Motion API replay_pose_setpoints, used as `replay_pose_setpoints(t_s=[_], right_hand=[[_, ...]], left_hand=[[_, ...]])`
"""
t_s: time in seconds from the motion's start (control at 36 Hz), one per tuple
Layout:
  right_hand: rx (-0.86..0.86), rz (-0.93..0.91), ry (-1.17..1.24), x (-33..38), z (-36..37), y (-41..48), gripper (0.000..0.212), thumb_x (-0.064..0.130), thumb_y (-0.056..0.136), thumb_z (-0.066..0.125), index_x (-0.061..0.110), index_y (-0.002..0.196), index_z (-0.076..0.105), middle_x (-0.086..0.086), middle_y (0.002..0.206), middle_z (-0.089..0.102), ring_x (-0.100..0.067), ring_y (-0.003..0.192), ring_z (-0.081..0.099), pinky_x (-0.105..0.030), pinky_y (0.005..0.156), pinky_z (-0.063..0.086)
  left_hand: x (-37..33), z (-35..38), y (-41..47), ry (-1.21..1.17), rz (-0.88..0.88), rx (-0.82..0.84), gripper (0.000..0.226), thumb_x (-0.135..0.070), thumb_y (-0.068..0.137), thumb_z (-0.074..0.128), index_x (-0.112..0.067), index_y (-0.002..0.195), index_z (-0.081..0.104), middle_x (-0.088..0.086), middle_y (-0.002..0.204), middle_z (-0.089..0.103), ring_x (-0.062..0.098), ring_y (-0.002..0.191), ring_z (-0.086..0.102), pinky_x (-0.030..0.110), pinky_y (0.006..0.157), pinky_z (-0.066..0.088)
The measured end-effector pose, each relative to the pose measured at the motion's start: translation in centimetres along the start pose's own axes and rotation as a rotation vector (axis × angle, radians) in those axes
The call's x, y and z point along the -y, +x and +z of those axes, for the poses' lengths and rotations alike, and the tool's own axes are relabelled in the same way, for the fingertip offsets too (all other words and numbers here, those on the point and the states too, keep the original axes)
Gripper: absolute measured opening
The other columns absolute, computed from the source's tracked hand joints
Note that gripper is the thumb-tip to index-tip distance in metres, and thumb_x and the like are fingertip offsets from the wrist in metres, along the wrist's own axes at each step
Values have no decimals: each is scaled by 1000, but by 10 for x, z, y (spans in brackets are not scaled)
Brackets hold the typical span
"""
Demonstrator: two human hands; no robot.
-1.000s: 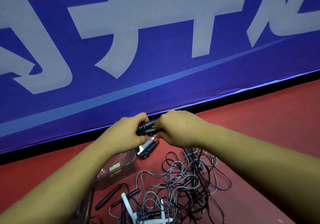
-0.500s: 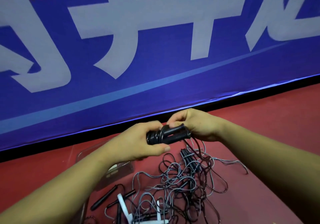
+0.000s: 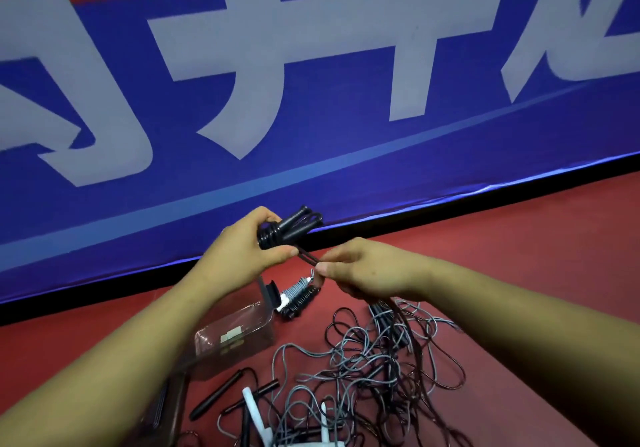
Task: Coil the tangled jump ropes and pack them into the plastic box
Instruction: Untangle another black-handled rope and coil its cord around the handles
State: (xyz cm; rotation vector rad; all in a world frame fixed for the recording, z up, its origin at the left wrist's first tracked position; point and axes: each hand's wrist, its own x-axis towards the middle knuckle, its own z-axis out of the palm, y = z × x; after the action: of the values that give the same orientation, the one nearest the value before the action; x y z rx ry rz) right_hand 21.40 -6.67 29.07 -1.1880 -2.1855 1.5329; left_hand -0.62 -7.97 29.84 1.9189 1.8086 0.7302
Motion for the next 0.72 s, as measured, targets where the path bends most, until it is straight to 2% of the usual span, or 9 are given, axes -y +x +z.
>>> replay_pose_setpoints(t_s=[0.08, 0.14, 0.22, 0.31, 0.39, 0.47, 0.56, 0.61, 0.72], right_hand=[[-60, -121, -338, 14, 4, 2, 24, 26, 97, 58, 4, 99, 68, -13, 71, 55, -15, 61, 46, -30, 59, 39], [-79, -143, -443, 17, 5, 3, 24, 24, 96, 57, 3, 90, 66, -16, 75, 59, -26, 65, 52, -36, 62, 44], [-121, -169, -589, 21, 3, 2, 22, 26, 95, 57, 10, 84, 66, -9, 71, 62, -27, 65, 57, -42, 63, 49], [-192, -219, -687, 24, 2, -1, 15, 28, 93, 57, 20, 93, 70, -1, 74, 64, -22, 69, 58, -38, 64, 50], [-298, -248, -702, 26, -2, -3, 12, 31, 92, 61, 28, 97, 70, 5, 77, 65, -19, 74, 57, -33, 66, 47], [-381, -255, -606, 20, -9, -3, 12, 36, 85, 70, 29, 95, 70, 6, 83, 70, -14, 79, 61, -34, 70, 51], [-388, -243, -398, 15, -16, -1, 28, 35, 76, 81, 25, 96, 64, -1, 71, 67, -8, 60, 55, -31, 60, 47], [-318, -212, -217, 12, -20, -1, 34, 27, 74, 85, 18, 97, 62, -8, 64, 64, -9, 51, 48, -26, 51, 39], [-178, -172, 180, -7, -27, 0, 13, 11, 82, 77, 7, 84, 65, -14, 66, 55, -21, 57, 42, -26, 51, 32]], left_hand=[[9, -3, 1, 73, 30, 69, 36, -40, 77, 81, -34, 98, 52, -5, 79, 65, 14, 72, 59, 36, 71, 48], [8, -1, 2, 158, 62, 117, 39, -40, 77, 81, -35, 98, 48, -6, 82, 67, 17, 78, 61, 39, 74, 50], [4, 4, 1, 309, 103, 168, 41, -42, 78, 78, -40, 97, 41, -10, 84, 64, 16, 80, 59, 39, 74, 52], [1, 8, -1, 369, 156, 235, 37, -43, 76, 75, -43, 94, 42, -12, 89, 59, 12, 84, 56, 37, 75, 50], [-5, 12, -8, 315, 186, 274, 31, -37, 72, 73, -37, 94, 50, -11, 75, 60, 8, 68, 55, 36, 63, 50], [-14, 16, -14, 261, 223, 319, 37, -49, 69, 80, -31, 91, 56, -12, 67, 59, 7, 62, 54, 25, 56, 42], [-23, 18, -18, 202, 266, 361, 46, -64, 67, 78, -29, 90, 59, -7, 69, 61, 10, 64, 56, 27, 57, 41], [-29, 19, -20, 148, 297, 394, 39, -54, 75, 78, -25, 96, 62, -1, 74, 64, 15, 67, 58, 34, 62, 45], [-35, 17, -23, 55, 305, 373, 29, -38, 78, 80, -21, 84, 58, 0, 68, 61, 15, 58, 56, 29, 55, 43]])
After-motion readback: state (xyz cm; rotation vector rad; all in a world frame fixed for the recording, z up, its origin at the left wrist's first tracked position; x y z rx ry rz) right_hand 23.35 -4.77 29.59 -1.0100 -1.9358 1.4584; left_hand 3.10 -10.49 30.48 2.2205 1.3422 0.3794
